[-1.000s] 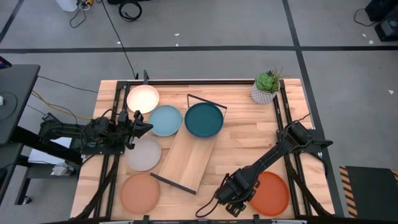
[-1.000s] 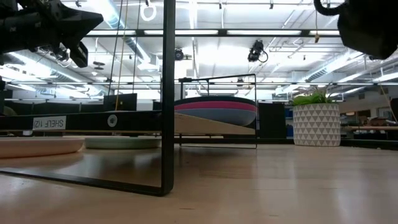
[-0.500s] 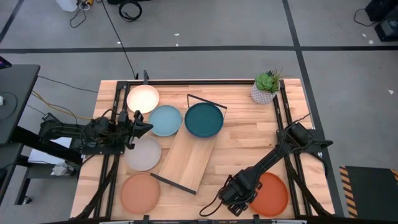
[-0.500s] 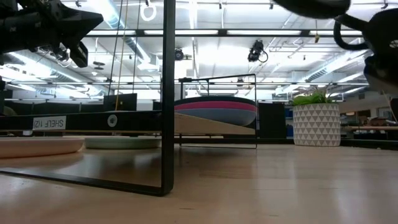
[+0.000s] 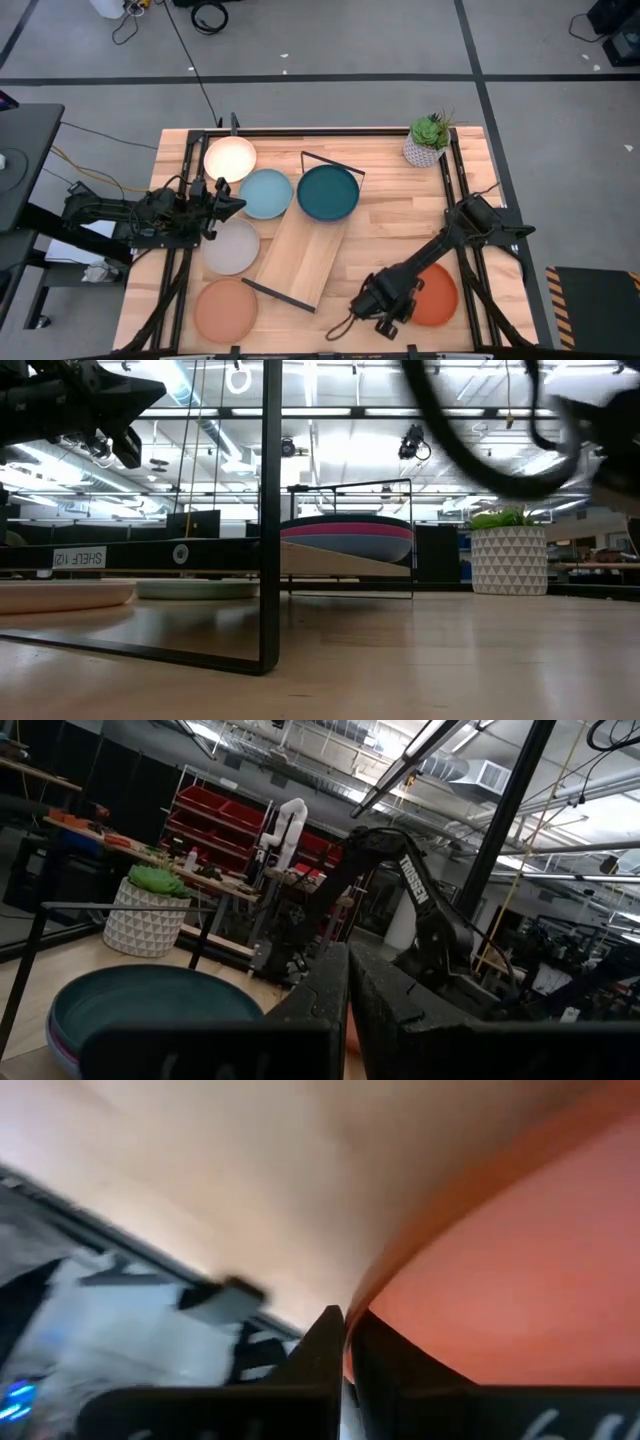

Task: Place and stack plates onto a shelf
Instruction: Stack the orange plate on top of the green plate on the shelf

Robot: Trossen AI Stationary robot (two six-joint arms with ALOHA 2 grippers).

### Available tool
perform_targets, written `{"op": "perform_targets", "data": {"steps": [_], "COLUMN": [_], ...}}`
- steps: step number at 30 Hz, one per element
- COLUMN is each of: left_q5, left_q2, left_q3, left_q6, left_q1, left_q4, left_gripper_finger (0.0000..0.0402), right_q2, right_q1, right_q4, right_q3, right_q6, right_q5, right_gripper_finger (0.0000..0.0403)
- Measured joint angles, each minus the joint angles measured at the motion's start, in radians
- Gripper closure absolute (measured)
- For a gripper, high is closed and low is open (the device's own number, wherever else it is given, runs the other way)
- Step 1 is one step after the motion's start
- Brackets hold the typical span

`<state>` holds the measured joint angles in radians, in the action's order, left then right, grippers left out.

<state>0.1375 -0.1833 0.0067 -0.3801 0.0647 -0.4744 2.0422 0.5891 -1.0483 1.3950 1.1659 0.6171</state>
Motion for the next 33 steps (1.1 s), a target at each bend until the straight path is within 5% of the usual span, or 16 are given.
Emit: {"op": "perform_targets", "data": {"steps": [11,21,33], "left_q5": [0.000,0.000,0.000], "left_q2": [0.000,0.000,0.000], "left_q3": [0.000,0.000,0.000], "left_q6": [0.000,0.000,0.000], "left_q1": [0.000,0.000,0.000], "left_q4": [0.001,0.001,0.000], "left_gripper_finger": [0.0381,0.0381,0.0381], "right_q2": [0.000,0.000,0.000], "right_q1": [-0.104,-0.154,-0.238], "right_q4": [-0.520,-0.520,-0.522], "right_q3": [0.291,0.470,0.503], "right_q6": [-0.230,-0.646,-0.971], "right_q5": [-0.310,-0.652,-0.873], "right_gripper_finger": [0.0391,0.0391,0.0391]}}
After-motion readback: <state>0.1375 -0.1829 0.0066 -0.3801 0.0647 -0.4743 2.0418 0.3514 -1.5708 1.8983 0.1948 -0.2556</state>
